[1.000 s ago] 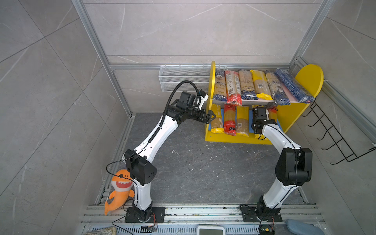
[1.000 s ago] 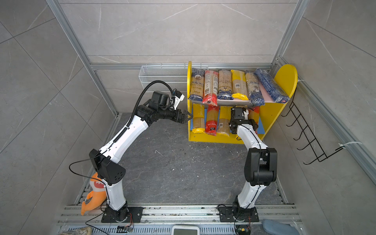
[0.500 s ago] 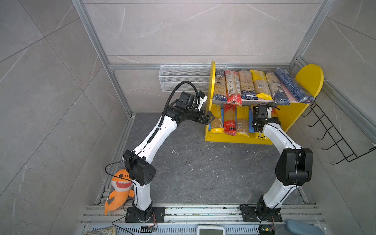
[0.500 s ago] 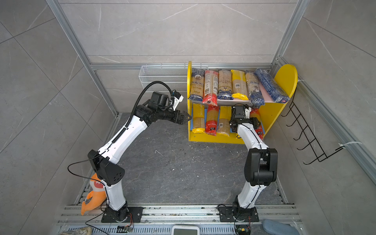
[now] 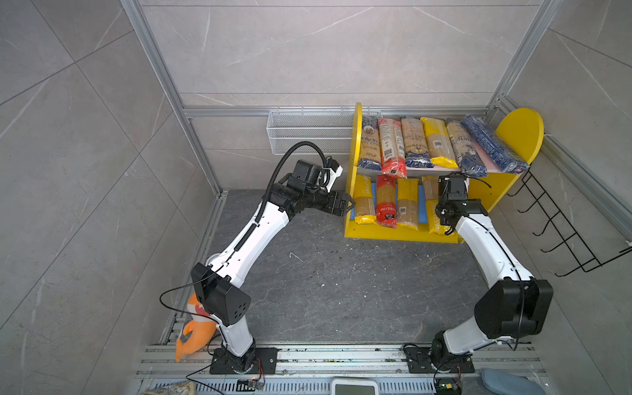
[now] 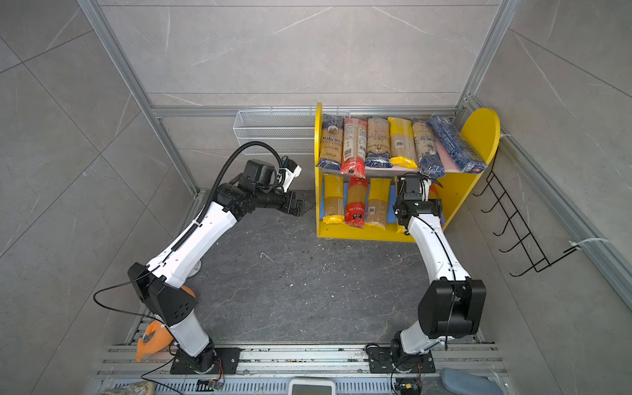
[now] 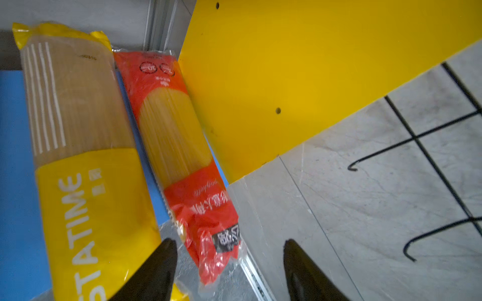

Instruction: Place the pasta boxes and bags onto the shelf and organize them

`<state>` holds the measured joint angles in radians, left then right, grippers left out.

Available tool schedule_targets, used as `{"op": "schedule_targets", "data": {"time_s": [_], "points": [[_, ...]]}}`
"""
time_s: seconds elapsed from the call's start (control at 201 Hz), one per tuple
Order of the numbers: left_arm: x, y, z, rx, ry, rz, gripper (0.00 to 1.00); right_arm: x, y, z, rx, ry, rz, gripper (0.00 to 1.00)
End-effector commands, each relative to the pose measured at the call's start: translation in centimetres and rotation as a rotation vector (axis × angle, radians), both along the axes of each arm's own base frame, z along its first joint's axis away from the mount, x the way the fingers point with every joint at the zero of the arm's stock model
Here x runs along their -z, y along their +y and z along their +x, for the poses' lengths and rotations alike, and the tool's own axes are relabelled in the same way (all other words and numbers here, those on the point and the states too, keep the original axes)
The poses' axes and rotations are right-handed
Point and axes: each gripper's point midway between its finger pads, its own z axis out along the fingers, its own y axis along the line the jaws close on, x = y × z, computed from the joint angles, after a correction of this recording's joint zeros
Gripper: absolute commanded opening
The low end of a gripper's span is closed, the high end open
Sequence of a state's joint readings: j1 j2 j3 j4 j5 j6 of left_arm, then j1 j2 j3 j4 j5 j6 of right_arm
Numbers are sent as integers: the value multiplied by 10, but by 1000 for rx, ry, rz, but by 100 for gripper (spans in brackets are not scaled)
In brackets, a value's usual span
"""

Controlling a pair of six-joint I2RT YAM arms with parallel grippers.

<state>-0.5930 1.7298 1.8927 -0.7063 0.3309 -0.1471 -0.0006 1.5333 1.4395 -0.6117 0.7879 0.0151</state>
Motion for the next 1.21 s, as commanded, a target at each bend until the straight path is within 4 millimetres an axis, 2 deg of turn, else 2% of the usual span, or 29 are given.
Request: {"op": "schedule_targets", "data": {"time_s": [0.0,0.124,0.149,0.194,0.209,0.229,0.423,0.553,0.687,0.801,0.901,1.05,1.11,1.205], "points": [[-27,8,-11,12,-84,-43,100,9,14,-17,-29,7,106,69],[-21,17,-20,-3,-83,-43,100,11,23,-33,-61,13,161,75],[-21,20,-23,-8,-85,-43,100,10,25,-37,-71,10,173,82],[-18,24,-27,-17,-87,-39,100,8,29,-44,-84,1,195,86],[-16,26,-27,-22,-86,-37,100,6,29,-47,-88,-4,204,96],[-15,28,-29,-26,-88,-33,100,6,32,-50,-100,-6,216,100],[4,52,-43,-103,-92,-12,100,4,79,-70,-297,-51,424,100],[14,75,-53,-185,-111,5,100,5,102,-89,-358,-133,528,100],[31,114,-58,-335,-140,80,100,21,113,-102,-387,-181,565,100],[41,143,-69,-423,-165,142,100,46,118,-109,-380,-140,572,100],[58,170,-74,-509,-167,204,100,69,124,-111,-397,-110,567,100],[91,199,-79,-603,-84,204,100,59,130,-112,-439,-221,483,100],[102,211,-79,-650,-76,197,100,66,133,-110,-438,-211,501,100],[107,232,-77,-743,-126,205,100,78,146,-104,-446,-179,527,100]]}}
